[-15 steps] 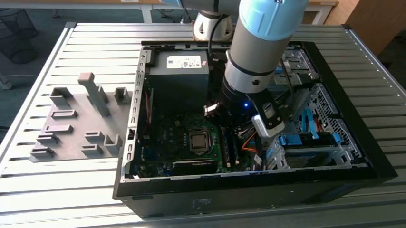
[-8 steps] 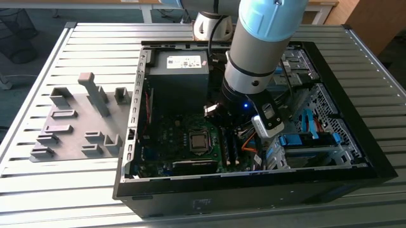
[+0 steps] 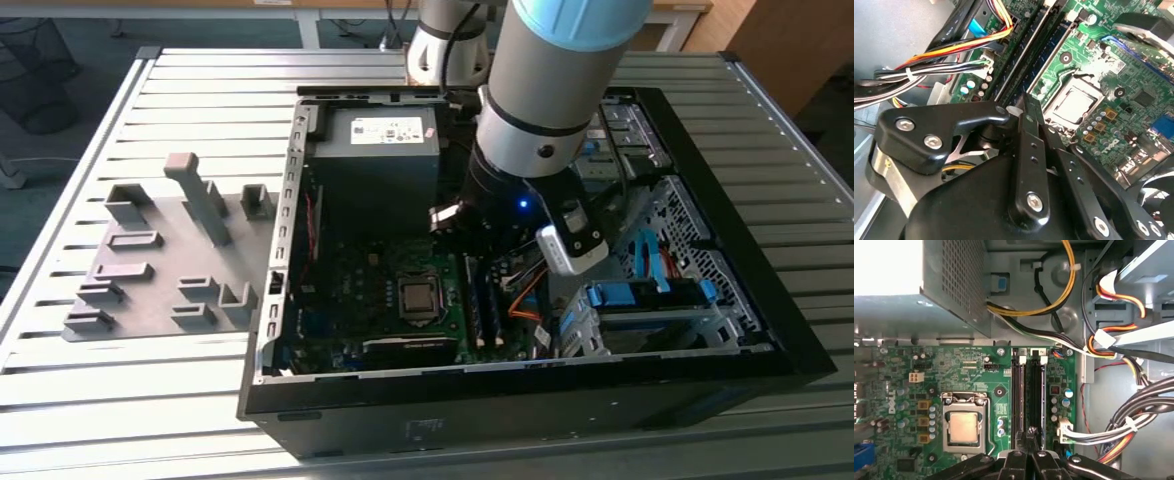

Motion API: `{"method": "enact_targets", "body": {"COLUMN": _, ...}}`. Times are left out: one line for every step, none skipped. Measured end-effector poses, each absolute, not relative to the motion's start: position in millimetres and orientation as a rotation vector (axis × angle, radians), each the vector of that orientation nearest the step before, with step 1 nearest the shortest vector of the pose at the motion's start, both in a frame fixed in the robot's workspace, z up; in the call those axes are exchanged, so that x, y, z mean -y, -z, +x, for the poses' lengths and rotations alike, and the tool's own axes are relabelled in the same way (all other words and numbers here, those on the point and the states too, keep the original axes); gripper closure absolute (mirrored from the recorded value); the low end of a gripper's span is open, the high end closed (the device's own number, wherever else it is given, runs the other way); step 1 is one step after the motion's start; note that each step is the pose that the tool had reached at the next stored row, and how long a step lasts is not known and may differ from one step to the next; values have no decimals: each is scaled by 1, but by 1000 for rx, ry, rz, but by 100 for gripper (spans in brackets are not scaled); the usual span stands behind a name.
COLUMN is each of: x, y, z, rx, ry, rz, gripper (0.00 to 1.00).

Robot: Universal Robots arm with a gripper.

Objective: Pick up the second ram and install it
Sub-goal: 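Press down the second ram until it locks into place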

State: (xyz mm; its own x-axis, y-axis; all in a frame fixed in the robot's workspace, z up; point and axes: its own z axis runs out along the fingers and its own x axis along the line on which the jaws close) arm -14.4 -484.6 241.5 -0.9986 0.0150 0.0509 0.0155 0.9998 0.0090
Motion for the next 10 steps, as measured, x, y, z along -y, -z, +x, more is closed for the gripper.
{"method": "enact_targets", "body": {"x": 485, "y": -241, "z": -14, "rx": 3091, "ry": 15, "rz": -24, "gripper": 89}}
{"method": "enact_targets", "body": {"x": 485, "y": -241, "z": -14, "rx": 3091, "ry": 15, "rz": -24, "gripper": 89}}
{"method": "enact_targets", "body": {"x": 485, "y": -241, "z": -14, "rx": 3091, "ry": 15, "rz": -24, "gripper": 89}}
{"method": "enact_targets", "body": {"x": 485, "y": -241, "z": -14, "rx": 3091, "ry": 15, "rz": -24, "gripper": 89}}
{"method": "enact_targets", "body": {"x": 485, "y": -241, "z": -14, "rx": 3091, "ry": 15, "rz": -24, "gripper": 89}}
{"method": "enact_targets", "body": {"x": 485, "y": -241, "z": -14, "rx": 3090, "ry": 15, "rz": -24, "gripper": 89}}
{"method": "enact_targets", "body": {"x": 485, "y": -241, "z": -14, "rx": 3090, "ry": 15, "rz": -24, "gripper": 89}}
{"method": "enact_targets", "body": {"x": 485, "y": -241, "z": -14, "rx": 3090, "ry": 15, "rz": -24, "gripper": 89}}
{"method": "enact_targets", "body": {"x": 485, "y": -241, "z": -14, "rx": 3090, "ry": 15, "rz": -24, "gripper": 89}}
{"method": "enact_targets", "body": {"x": 485, "y": -241, "z": -14, "rx": 3090, "ry": 15, "rz": -24, "gripper": 89}}
